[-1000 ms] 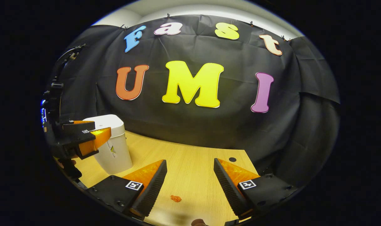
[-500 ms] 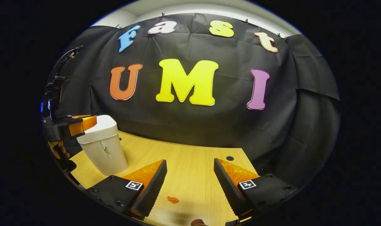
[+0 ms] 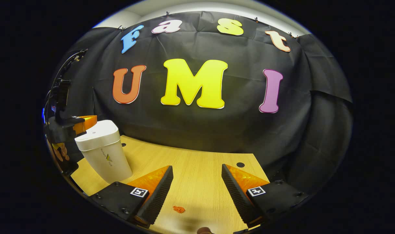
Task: Press the lid of the desktop garbage bin to open it, pick up the crumpled paper on the desktop and throw it into the bin, then pick up the pop can on the desktop and drop it into the bin, and finally close the garbage bin lid.
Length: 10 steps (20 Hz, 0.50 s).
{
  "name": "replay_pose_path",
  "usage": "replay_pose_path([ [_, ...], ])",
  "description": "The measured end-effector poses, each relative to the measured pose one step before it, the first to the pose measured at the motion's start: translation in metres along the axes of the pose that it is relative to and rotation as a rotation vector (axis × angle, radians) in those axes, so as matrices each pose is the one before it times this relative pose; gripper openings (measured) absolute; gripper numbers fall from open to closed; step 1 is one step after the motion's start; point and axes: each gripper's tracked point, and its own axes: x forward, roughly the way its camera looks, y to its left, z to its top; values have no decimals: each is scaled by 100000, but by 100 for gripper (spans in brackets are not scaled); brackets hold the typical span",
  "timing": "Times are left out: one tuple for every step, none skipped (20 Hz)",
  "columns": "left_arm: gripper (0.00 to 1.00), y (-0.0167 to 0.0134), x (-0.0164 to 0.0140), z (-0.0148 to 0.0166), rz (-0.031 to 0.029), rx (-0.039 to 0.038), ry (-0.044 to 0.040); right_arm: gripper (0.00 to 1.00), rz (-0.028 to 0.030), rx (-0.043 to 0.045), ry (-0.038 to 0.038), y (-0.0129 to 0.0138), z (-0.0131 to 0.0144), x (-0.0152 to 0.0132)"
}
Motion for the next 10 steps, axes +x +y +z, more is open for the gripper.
replay_pose_path([
  [3, 617, 495, 13, 1502, -1497, 741, 95, 306, -129, 1049, 179, -204, 345],
  [3, 664, 390, -44, 2448, -623, 854, 95, 433, -510, 478, 157, 92, 316],
  [3, 419, 197, -239, 2223, -430, 672, 95, 289, -685, 212, 174, 61, 146],
  [3, 897, 319, -197, 3368, 349, 1349, 95, 620, -604, 296, 298, 123, 229],
  [2, 576, 232, -574, 1681, -384, 2256, 95, 823, -819, 405, 449, -160, 161],
  [2, 355, 126, -458, 1440, -138, 2137, 95, 1108, -949, 484, 475, -7, 189],
  [3, 530, 162, -440, 1098, -798, 2106, 94, 820, -1215, 563, 362, -216, 129],
  [3, 333, 119, -308, 660, -1091, 1362, 95, 809, -804, 569, 373, -134, 26],
  [3, 183, 59, -287, 820, -880, 1779, 95, 704, -423, 593, 299, -194, 11],
  [3, 281, 50, -309, 749, -670, 1288, 95, 625, -66, 326, 168, -59, -14],
])
